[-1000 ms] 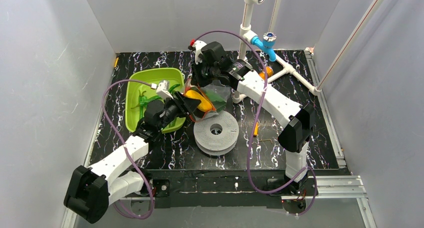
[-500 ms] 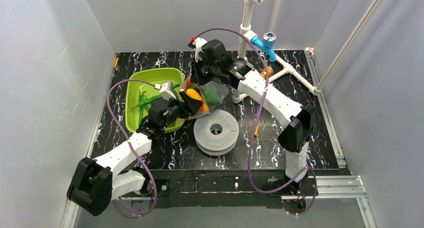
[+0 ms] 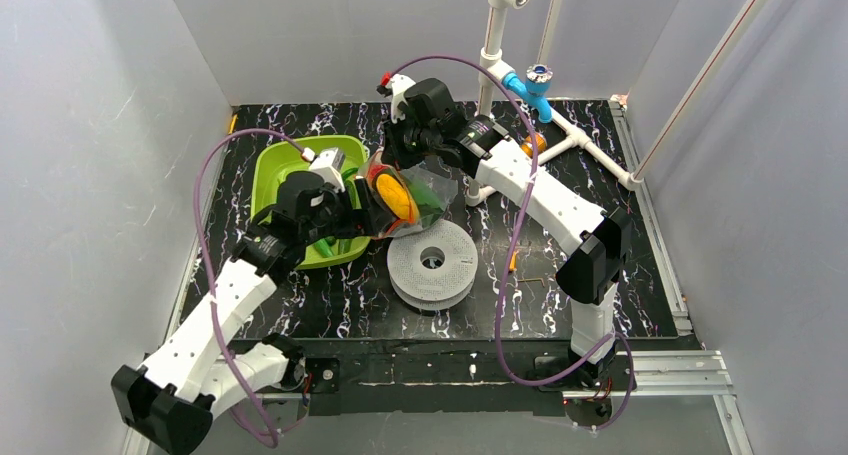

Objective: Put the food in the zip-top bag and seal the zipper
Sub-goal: Place the fake fruit in the bin, then adjust the zipper food storage bag at the center of the board.

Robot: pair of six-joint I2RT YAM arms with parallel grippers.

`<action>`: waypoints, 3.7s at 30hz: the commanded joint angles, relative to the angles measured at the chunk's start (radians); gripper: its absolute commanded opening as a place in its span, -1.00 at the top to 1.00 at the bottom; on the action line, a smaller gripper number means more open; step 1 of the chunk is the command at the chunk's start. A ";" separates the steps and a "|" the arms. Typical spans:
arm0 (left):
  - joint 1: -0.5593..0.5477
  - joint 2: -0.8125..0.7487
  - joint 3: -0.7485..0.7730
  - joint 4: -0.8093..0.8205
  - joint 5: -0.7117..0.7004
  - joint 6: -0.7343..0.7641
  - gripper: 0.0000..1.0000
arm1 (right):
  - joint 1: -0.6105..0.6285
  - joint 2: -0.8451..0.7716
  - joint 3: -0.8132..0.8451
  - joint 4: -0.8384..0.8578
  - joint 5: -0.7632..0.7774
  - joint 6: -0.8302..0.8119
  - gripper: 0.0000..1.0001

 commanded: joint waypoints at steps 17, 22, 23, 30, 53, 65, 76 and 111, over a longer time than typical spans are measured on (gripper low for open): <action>0.119 0.116 -0.058 -0.043 0.045 -0.045 -0.49 | -0.005 -0.068 -0.014 0.055 -0.004 -0.019 0.97; 0.184 0.230 -0.064 0.085 0.170 -0.076 0.07 | -0.004 -0.061 -0.001 0.043 -0.004 -0.023 0.97; 0.190 0.251 -0.059 0.106 0.194 -0.081 0.17 | -0.005 -0.060 0.002 0.040 -0.001 -0.025 0.97; 0.250 0.385 0.063 0.133 0.400 -0.106 1.00 | -0.005 -0.054 0.013 0.022 0.029 -0.062 0.97; 0.308 0.472 0.089 0.454 0.546 -0.599 1.00 | -0.005 -0.092 -0.086 -0.005 0.085 -0.246 0.59; 0.307 0.411 0.054 0.453 0.534 -0.615 1.00 | -0.005 -0.156 -0.126 0.040 0.017 -0.290 -0.33; 0.308 0.414 0.062 0.399 0.552 -0.585 1.00 | -0.011 -0.243 -0.265 0.123 0.117 -0.279 -0.66; 0.307 0.407 0.074 0.372 0.544 -0.594 1.00 | 0.115 -0.358 -0.635 0.407 0.532 -0.233 0.91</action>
